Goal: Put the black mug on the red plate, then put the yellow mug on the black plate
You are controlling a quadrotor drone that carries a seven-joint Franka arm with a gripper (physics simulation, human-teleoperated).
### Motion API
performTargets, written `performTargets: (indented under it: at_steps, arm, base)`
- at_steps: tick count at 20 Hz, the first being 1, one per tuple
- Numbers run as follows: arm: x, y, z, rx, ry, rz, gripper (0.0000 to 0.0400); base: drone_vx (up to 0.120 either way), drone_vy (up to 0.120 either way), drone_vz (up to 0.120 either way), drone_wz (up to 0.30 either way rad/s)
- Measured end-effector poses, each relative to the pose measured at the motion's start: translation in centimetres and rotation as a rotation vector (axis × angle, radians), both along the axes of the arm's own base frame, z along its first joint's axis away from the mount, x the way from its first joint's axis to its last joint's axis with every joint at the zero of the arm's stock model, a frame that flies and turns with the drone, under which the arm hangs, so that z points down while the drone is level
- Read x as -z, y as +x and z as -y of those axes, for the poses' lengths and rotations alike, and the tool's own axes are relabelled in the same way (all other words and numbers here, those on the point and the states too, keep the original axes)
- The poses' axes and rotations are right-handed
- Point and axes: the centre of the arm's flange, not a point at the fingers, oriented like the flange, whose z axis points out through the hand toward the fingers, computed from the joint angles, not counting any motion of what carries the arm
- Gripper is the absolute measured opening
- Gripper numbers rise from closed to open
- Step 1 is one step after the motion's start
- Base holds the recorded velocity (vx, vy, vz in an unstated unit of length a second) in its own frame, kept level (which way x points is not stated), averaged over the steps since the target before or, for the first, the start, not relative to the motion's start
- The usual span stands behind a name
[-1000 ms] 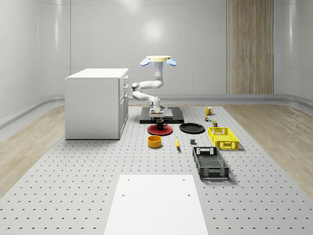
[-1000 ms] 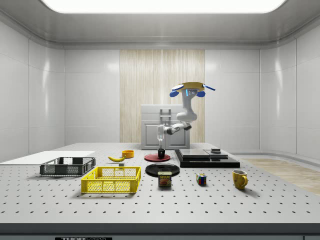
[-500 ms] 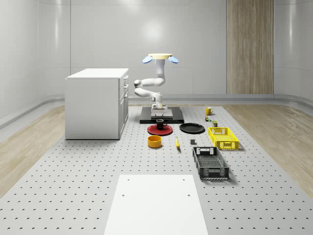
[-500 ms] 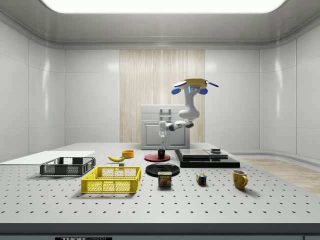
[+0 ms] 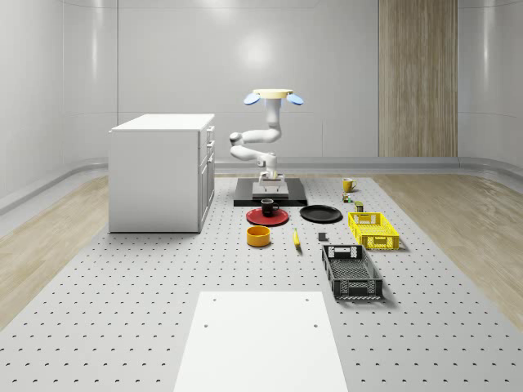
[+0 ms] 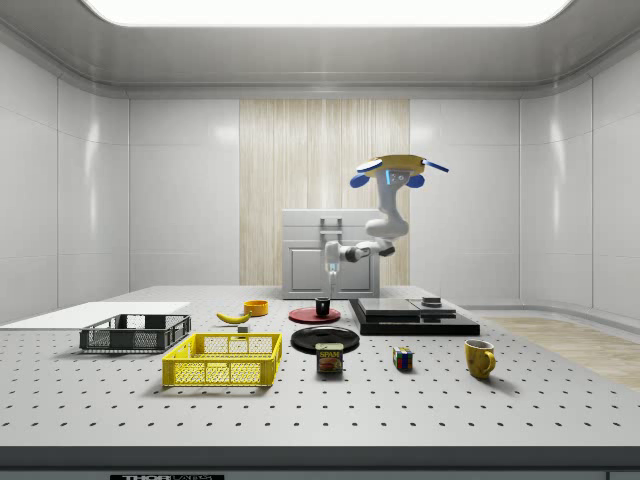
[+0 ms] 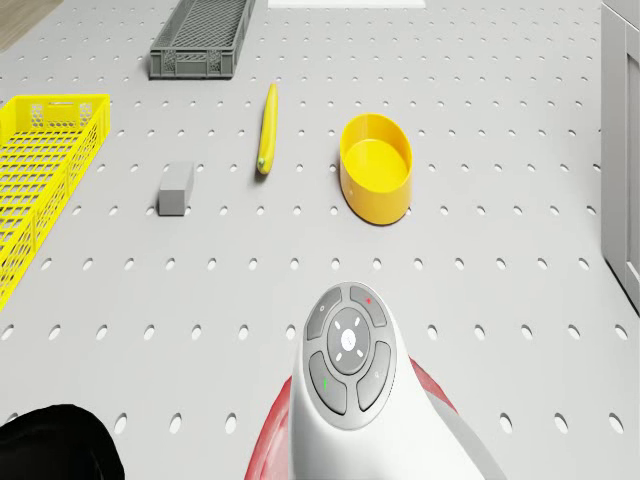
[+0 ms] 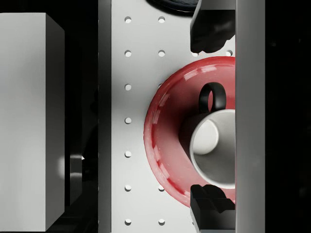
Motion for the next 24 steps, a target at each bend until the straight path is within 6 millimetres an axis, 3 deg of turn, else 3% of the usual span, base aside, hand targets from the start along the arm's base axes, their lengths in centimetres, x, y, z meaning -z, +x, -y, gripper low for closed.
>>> performTargets:
  at_steps: [16,24]
  arm:
    - [0.01,0.0,0.0,0.0,0.0,0.0,0.04]
    - [0.01,0.0,0.0,0.0,0.0,0.0,0.04]
  base:
    - [-0.12,0.12,0.0,0.0]
    - [-0.045,0.12,0.0,0.0]
